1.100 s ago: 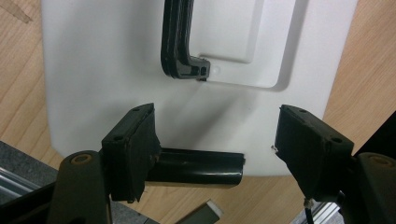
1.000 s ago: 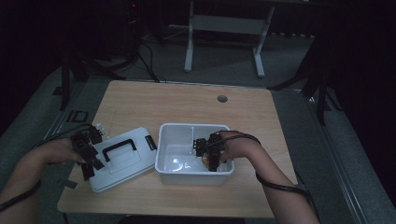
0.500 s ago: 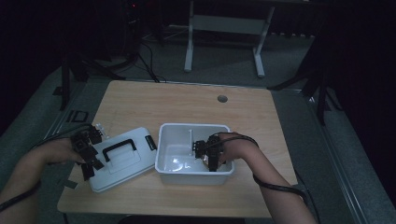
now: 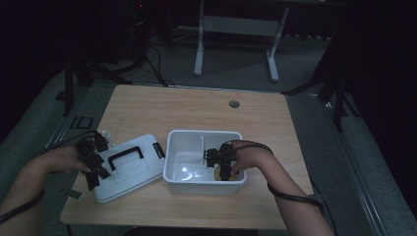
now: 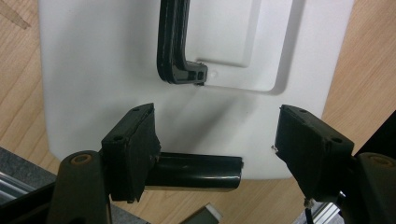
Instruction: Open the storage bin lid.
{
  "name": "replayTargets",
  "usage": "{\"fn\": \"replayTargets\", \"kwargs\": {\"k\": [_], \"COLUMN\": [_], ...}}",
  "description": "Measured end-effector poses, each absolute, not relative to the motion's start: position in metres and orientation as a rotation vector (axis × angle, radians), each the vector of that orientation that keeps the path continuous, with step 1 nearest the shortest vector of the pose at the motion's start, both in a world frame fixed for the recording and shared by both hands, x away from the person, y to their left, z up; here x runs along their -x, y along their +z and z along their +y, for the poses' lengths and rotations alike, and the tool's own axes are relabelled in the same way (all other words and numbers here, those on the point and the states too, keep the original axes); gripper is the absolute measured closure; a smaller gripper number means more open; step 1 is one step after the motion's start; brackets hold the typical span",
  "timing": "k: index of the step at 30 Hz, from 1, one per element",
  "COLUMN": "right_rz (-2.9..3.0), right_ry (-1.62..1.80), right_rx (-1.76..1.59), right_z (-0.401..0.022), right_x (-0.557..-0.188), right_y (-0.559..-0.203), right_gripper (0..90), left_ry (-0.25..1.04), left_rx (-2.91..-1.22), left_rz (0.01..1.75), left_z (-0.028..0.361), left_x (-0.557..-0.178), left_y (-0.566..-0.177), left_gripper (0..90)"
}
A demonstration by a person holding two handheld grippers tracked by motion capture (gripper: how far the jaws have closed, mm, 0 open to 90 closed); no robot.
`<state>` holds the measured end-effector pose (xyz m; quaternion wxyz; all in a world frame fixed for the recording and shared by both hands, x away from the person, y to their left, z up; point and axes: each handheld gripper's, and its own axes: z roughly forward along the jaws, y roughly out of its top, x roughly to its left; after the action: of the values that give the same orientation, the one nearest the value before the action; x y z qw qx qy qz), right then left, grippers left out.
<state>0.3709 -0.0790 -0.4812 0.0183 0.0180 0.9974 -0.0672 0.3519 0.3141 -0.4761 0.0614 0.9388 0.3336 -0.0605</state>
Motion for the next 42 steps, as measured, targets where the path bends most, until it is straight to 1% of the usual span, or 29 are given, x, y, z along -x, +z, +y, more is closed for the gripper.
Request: {"fn": "replayTargets", "kwargs": {"k": [7,11,17,23,29,32,34,37,40,42], "right_rz": [3.096,3.107,3.094,3.062,3.036,3.031,3.028,3.032,3.039,3.042], "right_ry": [-0.146,-0.072,0.029,0.118,0.159,0.150,0.142,0.124,0.110,0.104], "right_rx": [-0.065,-0.087,-0.072,-0.101,-0.142,-0.171,-0.188,-0.210,-0.231,-0.245], "right_z": [-0.080,-0.082,-0.089,-0.107,-0.130,-0.143,-0.151,-0.161,-0.172,-0.179], "right_x": [-0.371,-0.372,-0.370,-0.370,-0.370,-0.370,-0.369,-0.369,-0.368,-0.367], "right_y": [-0.473,-0.460,-0.432,-0.403,-0.382,-0.376,-0.375,-0.375,-0.377,-0.379], "right_gripper": [14.9,13.7,13.1,13.4,13.5,13.6,13.6,13.6,13.6,13.7], "left_ry": [-0.179,-0.170,-0.166,-0.141,-0.107,-0.096,-0.062,-0.080,-0.107,-0.101], "left_rx": [-2.837,-2.837,-2.826,-2.847,-2.852,-2.866,-2.898,-2.912,-2.907,-2.927], "left_rz": [1.005,1.001,0.989,0.933,0.929,0.921,0.921,0.919,0.908,0.890], "left_z": [0.313,0.311,0.310,0.307,0.307,0.304,0.302,0.300,0.298,0.295], "left_x": [-0.352,-0.353,-0.354,-0.353,-0.354,-0.355,-0.357,-0.361,-0.364,-0.365], "left_y": [-0.476,-0.475,-0.473,-0.472,-0.471,-0.471,-0.471,-0.475,-0.478,-0.480], "left_gripper": [29.1,29.0,29.1,29.2,30.5,32.0,33.4,34.7,40.5,44.8]}}
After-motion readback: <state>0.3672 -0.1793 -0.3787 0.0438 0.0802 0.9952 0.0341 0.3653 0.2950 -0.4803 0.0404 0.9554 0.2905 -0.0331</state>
